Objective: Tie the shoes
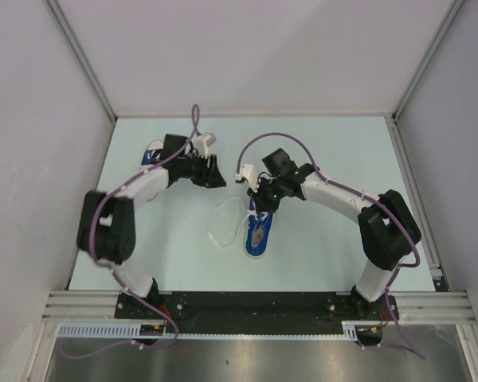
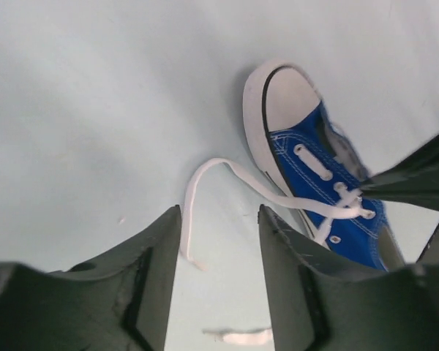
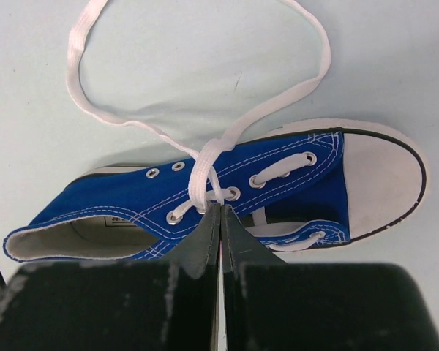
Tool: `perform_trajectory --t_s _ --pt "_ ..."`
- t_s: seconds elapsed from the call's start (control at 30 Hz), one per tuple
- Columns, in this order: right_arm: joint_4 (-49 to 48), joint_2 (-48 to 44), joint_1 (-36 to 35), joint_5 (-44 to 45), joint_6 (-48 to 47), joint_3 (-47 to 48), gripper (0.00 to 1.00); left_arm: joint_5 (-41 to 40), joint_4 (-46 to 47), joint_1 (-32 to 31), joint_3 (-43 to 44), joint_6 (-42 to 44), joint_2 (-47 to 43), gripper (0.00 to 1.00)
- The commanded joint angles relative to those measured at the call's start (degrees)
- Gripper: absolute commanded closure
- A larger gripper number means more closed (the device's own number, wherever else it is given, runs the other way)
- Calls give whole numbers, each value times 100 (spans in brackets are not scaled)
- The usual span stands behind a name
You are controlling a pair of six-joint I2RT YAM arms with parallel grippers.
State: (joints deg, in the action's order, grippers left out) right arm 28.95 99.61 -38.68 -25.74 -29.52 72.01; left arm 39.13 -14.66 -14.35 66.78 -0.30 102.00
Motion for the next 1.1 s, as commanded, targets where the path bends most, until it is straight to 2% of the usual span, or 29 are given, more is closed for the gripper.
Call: perform_trajectory --t_s 0.0,0.07,0.13,0.3,0.4,0.47,0.5,0.6,0.67,0.8,0.87,0.97,1.07 --pt "14 -293 -17 -37 121 24 100 -773 544 143 -797 -725 -2178 46" --pt "-21 -302 0 -2 218 24 100 -1274 324 91 -1305 -1191 -2708 45" --pt "-73 -328 44 34 332 15 100 -2203 -220 -93 -1614 -1620 -3349 46" --pt "-65 -346 115 -2 517 24 100 -2718 -1222 -621 -2537 -2359 -4055 48" --pt "-91 -355 123 -2 543 24 100 -3104 -1321 -1130 -2889 -2764 -4196 49" --pt "-109 -355 132 16 570 15 100 -3323 -1216 -1350 -3066 -2888 -4249 29" --pt "-118 -346 132 16 587 24 100 -3342 -1215 -1430 -3092 -2975 -4206 11" --pt "-92 -355 132 -10 605 24 100 -3263 -1032 -1588 -3242 -3152 -3978 8" --pt "-65 -346 150 -19 605 15 100 -3412 -917 -1720 -3233 -3265 -3654 15" --pt "-3 -355 159 -37 631 24 100 -3675 -943 -1817 -2804 -3319 -2899 38" --pt "-3 -381 167 -54 649 24 100 -3807 -1091 -1887 -2584 -3310 -2572 38" --pt "6 -416 185 -81 667 15 100 -3896 -1329 -1993 -2302 -3537 -2097 54" --pt "6 -425 203 -107 719 24 100 -3896 -1391 -2080 -2108 -3688 -1772 57"
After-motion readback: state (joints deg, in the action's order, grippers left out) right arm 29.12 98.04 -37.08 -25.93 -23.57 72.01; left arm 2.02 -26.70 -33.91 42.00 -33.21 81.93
